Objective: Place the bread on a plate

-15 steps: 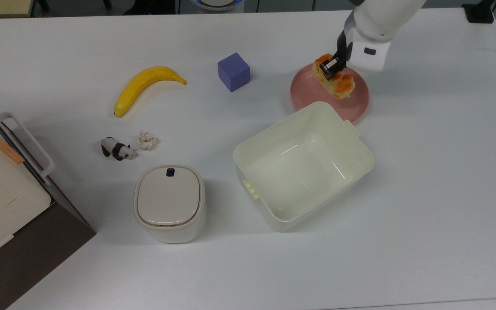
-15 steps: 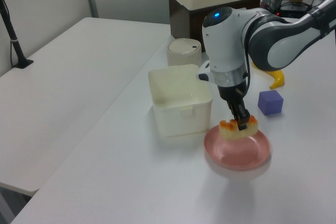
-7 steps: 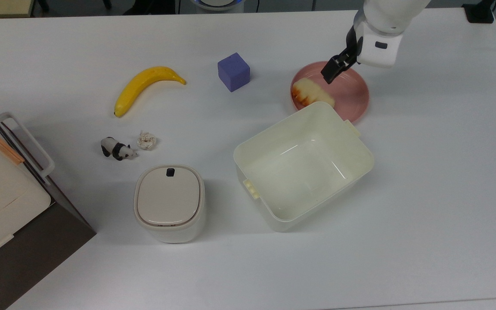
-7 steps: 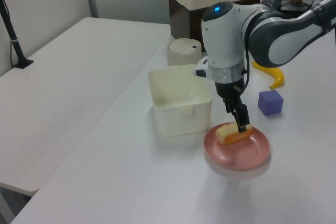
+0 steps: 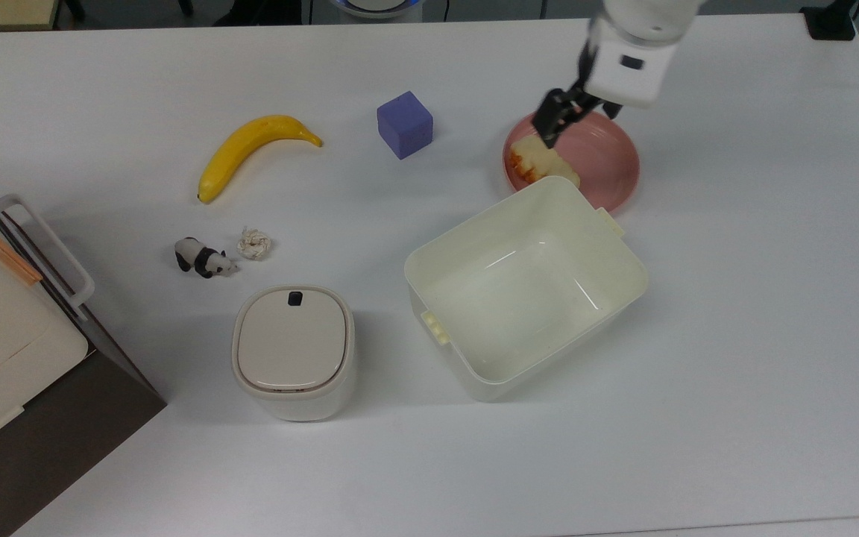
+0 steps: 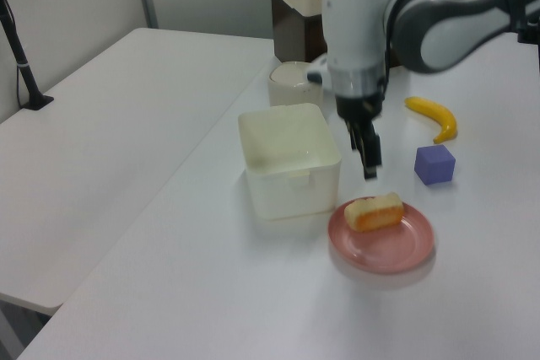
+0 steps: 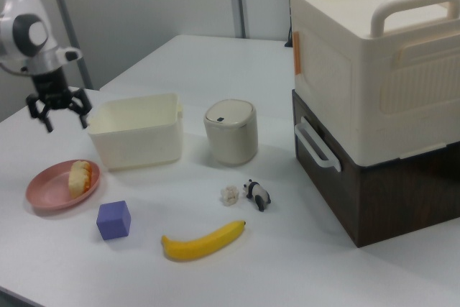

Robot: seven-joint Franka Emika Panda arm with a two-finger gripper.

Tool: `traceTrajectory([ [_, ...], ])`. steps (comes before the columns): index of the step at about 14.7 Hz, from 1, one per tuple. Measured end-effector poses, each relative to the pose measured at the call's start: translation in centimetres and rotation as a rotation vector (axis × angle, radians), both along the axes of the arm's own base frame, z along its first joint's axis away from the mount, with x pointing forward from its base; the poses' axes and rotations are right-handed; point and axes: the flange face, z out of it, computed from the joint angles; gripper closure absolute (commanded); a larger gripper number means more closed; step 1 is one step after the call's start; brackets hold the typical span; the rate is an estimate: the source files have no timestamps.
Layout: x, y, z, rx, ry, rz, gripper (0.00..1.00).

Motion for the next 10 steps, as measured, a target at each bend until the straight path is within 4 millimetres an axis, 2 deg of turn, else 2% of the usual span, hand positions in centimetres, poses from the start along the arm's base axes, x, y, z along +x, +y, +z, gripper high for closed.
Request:
traceTrajectory([
  [2,1.8,-4.5,3.1,0.016,-0.052,-0.093,0.00],
  [3,2.9,-8.5,5.2,0.024,-0.087,-0.160,0.00],
  [5,3.9,-13.2,7.3,0.029,-0.122,-0.238,0.00],
  [8,4.6,-19.7,9.0,0.025,-0.152,-0.345,0.00],
  [10,4.9,-23.0,9.4,0.021,-0.161,-0.399,0.00],
])
